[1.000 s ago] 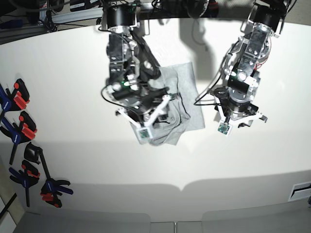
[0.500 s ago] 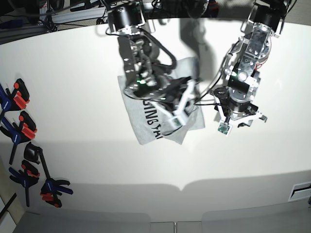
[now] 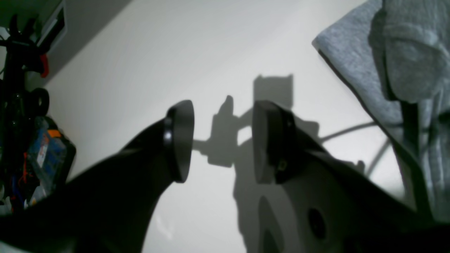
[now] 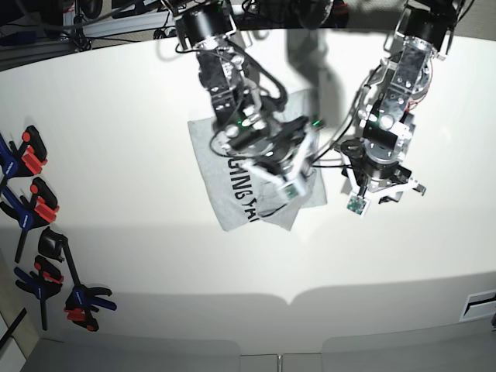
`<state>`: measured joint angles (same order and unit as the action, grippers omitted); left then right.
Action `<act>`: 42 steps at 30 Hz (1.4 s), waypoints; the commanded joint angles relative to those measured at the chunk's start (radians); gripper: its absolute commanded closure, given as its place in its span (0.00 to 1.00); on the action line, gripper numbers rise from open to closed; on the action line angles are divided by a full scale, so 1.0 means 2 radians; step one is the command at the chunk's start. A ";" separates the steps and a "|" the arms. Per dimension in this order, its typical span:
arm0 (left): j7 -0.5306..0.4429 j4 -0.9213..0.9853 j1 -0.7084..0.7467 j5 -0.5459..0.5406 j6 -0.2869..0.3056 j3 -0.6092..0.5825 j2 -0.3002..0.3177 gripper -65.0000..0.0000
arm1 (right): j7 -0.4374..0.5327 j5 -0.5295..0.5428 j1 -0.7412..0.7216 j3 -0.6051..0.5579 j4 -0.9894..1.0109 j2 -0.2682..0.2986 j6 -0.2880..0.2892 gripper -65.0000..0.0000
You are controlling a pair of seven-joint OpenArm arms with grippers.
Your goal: Fold the T-shirt properly
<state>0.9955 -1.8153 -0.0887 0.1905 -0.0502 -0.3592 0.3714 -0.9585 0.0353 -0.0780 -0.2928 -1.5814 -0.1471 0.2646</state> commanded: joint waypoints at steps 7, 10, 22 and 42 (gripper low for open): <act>-0.010 -0.010 -0.010 0.007 -0.005 0.002 0.002 0.61 | 0.011 -0.007 -0.012 0.060 -0.020 -0.005 0.009 0.76; -0.010 -0.010 -0.010 0.007 -0.005 0.002 0.002 0.61 | 0.018 -0.021 -0.012 0.079 -0.020 -0.005 0.009 0.74; -0.011 -0.010 -0.010 0.007 -0.005 0.002 0.002 0.61 | 0.092 -0.003 -0.094 0.046 0.113 -0.005 0.010 0.73; -0.010 -0.010 -0.008 0.007 -0.005 0.002 0.002 0.61 | 0.127 0.028 -0.292 -0.124 0.262 -0.005 0.012 0.73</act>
<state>0.9947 -1.8172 -0.0883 0.1886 -0.0517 -0.3592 0.3714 -0.7322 0.0875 -0.6235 -0.5472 -1.0431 -0.1493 0.2844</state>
